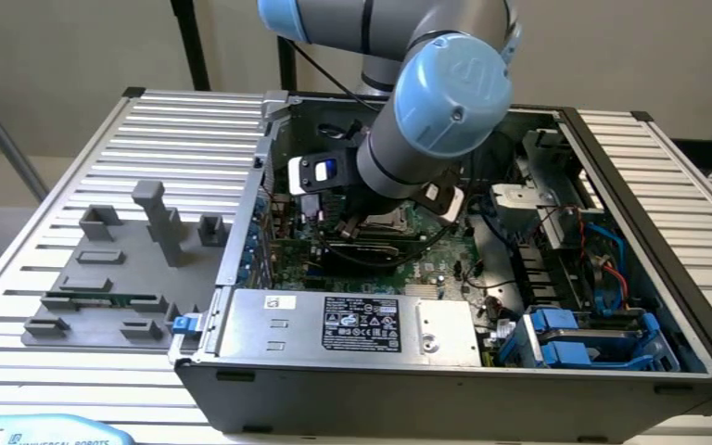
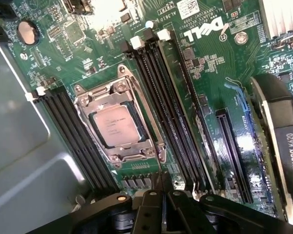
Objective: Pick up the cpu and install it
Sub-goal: 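Install the second cpu locking lever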
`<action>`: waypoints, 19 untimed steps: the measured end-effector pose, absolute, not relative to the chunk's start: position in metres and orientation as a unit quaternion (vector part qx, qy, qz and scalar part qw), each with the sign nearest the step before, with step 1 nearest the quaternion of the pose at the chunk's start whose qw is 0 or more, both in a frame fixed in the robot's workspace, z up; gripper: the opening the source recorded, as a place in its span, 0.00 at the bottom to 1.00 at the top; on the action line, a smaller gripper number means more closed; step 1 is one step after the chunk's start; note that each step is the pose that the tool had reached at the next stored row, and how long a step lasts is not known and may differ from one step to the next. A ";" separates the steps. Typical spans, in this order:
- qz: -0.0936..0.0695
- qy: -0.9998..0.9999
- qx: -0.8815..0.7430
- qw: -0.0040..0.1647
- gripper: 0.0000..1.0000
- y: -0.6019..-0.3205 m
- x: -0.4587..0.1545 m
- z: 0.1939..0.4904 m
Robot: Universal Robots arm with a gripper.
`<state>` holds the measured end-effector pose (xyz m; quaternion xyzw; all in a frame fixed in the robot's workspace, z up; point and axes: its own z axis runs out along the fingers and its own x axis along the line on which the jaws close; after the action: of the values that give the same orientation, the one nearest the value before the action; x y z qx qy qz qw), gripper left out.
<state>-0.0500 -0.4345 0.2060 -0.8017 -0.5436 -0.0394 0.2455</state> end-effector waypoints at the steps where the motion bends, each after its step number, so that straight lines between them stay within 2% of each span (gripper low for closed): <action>1: -0.037 -0.544 -0.803 0.242 0.11 -0.434 -0.050 0.204; 2: -0.031 -0.544 -0.805 0.233 0.11 -0.434 -0.050 0.201; 5: -0.031 -0.544 -0.806 0.233 0.11 -0.434 -0.050 0.201; 11: -0.029 -0.544 -0.806 0.231 0.11 -0.433 -0.049 0.221; 19: -0.018 -0.544 -0.811 0.214 0.11 -0.430 -0.047 0.222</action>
<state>-0.0474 -0.4295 0.2225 -0.8107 -0.5444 -0.0178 0.2145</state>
